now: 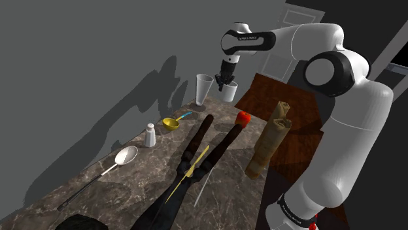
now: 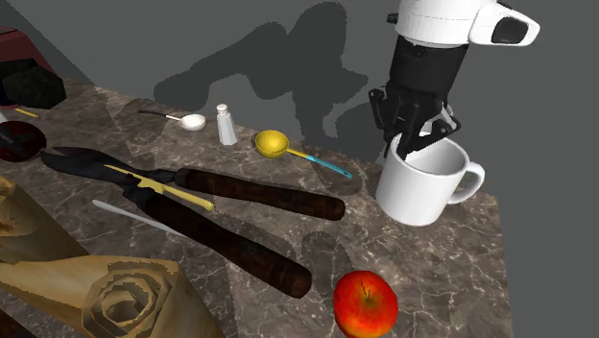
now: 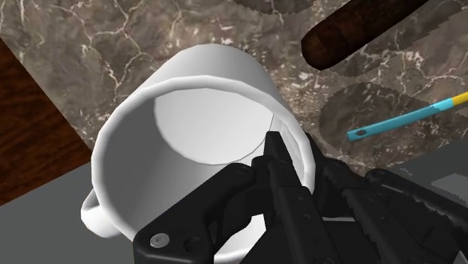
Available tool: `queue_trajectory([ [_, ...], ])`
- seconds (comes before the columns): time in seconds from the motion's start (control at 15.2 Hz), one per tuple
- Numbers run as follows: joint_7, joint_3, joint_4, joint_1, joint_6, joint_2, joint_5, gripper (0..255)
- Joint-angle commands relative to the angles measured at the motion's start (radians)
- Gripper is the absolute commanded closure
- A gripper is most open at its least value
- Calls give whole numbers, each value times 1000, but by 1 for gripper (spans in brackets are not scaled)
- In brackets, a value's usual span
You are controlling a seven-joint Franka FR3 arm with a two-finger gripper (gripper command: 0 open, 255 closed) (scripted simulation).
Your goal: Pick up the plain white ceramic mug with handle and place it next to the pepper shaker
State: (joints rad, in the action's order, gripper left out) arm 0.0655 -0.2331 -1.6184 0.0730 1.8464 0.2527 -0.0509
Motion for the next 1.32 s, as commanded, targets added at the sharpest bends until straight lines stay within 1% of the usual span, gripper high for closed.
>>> queue_trajectory([
  [0.0,-1,-1,25,0,-28,-3,1,255],
  [0.46,-1,-2,118,3,-122,-4,2,255],
  [0.53,-1,-2,118,3,-122,-4,2,255],
  [0.86,-114,37,-11,-71,-88,-103,29,255],
  [1.25,-253,96,-117,-150,-65,-187,46,255],
])
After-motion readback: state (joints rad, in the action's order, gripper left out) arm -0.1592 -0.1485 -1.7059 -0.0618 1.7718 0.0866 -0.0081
